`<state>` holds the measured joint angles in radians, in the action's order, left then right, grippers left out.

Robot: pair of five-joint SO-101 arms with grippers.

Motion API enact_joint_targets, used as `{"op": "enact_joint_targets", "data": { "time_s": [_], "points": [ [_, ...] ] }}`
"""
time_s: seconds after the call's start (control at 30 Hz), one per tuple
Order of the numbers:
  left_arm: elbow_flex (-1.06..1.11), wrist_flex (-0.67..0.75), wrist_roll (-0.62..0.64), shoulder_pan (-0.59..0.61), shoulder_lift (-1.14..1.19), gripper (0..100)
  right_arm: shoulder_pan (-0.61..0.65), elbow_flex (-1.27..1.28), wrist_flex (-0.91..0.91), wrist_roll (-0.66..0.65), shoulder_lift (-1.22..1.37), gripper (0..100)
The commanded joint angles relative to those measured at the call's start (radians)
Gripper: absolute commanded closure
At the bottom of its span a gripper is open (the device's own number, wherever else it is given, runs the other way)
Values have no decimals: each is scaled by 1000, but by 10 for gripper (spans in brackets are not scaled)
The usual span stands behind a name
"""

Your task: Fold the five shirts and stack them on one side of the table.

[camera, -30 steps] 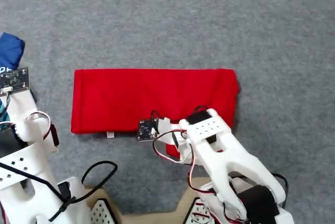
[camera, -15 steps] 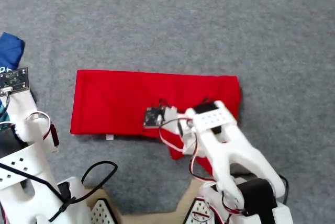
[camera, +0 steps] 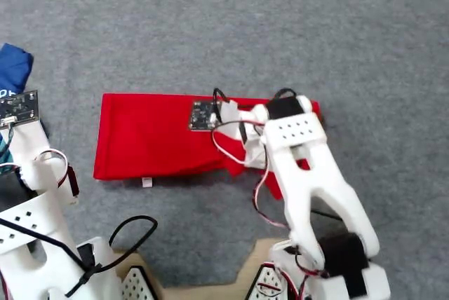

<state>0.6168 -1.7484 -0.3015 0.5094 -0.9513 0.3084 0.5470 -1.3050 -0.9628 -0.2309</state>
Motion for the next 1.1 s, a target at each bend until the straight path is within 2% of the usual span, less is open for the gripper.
{"op": "enact_joint_targets", "data": {
  "time_s": [0.0, 0.63, 0.9, 1.07],
  "points": [
    [-12, -11, 0, 11, -12, 981, -13, -114, -8, -35, 85, 984],
    [-12, -11, -2, 11, -12, 981, -10, -647, -203, -305, 516, 984],
    [-12, -11, -2, 11, -12, 981, 4, -722, -229, -333, 585, 975],
    [-12, -11, 0, 6, -12, 981, 2, -723, -222, -333, 584, 825]
  ]
}}
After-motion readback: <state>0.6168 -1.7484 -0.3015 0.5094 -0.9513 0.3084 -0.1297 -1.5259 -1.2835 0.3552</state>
